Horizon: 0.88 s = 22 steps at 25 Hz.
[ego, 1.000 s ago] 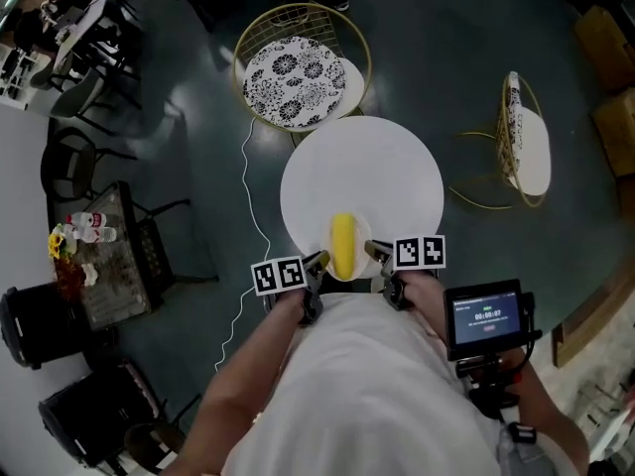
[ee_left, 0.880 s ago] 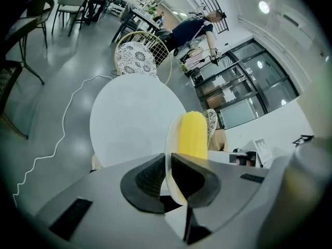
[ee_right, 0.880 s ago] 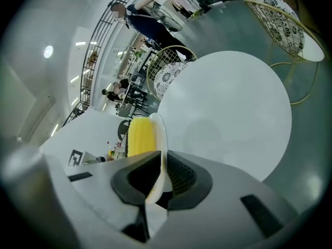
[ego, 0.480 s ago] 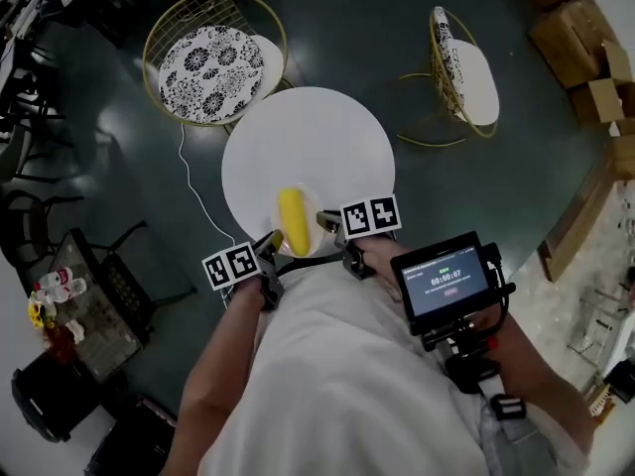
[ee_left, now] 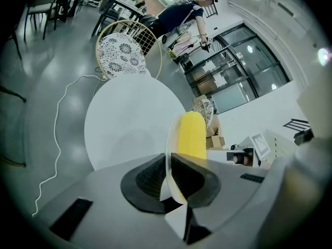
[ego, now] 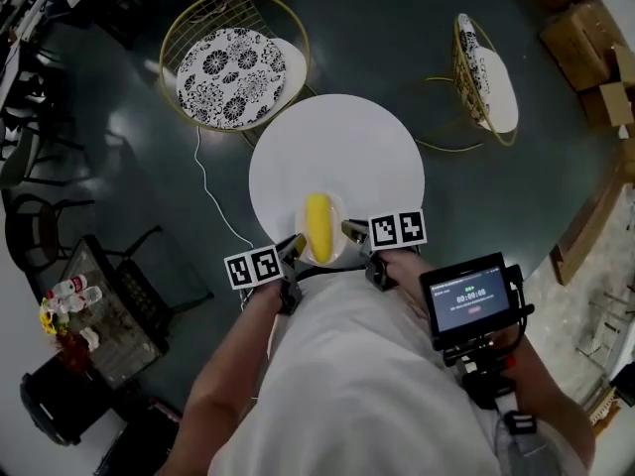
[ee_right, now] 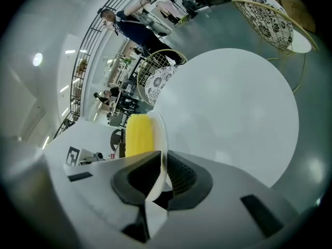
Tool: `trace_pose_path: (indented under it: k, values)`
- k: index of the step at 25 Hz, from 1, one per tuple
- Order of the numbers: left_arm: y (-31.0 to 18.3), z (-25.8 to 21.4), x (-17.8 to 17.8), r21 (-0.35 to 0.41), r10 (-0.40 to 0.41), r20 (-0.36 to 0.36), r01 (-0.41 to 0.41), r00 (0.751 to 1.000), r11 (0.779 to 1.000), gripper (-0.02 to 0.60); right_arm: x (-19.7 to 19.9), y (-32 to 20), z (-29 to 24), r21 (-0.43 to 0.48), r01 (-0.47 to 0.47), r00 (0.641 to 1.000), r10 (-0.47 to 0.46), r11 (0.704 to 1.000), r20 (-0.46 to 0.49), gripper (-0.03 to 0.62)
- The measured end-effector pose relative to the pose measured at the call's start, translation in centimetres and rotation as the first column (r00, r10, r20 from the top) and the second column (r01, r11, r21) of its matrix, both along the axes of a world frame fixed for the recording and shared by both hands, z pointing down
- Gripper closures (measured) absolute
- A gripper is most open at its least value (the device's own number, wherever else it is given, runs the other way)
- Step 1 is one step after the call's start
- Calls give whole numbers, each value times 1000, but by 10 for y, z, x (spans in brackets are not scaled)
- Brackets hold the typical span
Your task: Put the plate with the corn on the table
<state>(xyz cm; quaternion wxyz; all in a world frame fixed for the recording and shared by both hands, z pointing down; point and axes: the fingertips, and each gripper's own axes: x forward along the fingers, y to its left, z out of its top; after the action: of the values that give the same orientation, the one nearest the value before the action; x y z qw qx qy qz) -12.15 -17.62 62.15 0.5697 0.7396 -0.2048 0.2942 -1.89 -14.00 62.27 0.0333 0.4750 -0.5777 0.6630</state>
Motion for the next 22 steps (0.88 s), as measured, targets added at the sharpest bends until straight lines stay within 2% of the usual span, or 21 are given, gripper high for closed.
trace_pose_path:
  k: [6, 12, 22]
  values:
    - [-13, 1, -6, -24, -6, 1, 6, 1000, 1000, 546, -6, -14, -2, -8, -12, 1000, 12, 1000, 2, 548]
    - [-36, 23, -29, -44, -20, -4, 20, 1000, 999, 546, -28, -39, 21, -20, -1, 1000, 1, 1000, 1, 548]
    - [-42, 44, -45, -88, -47, -15, 46, 999, 995, 546, -43, -49, 42, -31, 25, 1000, -25, 999, 0, 548]
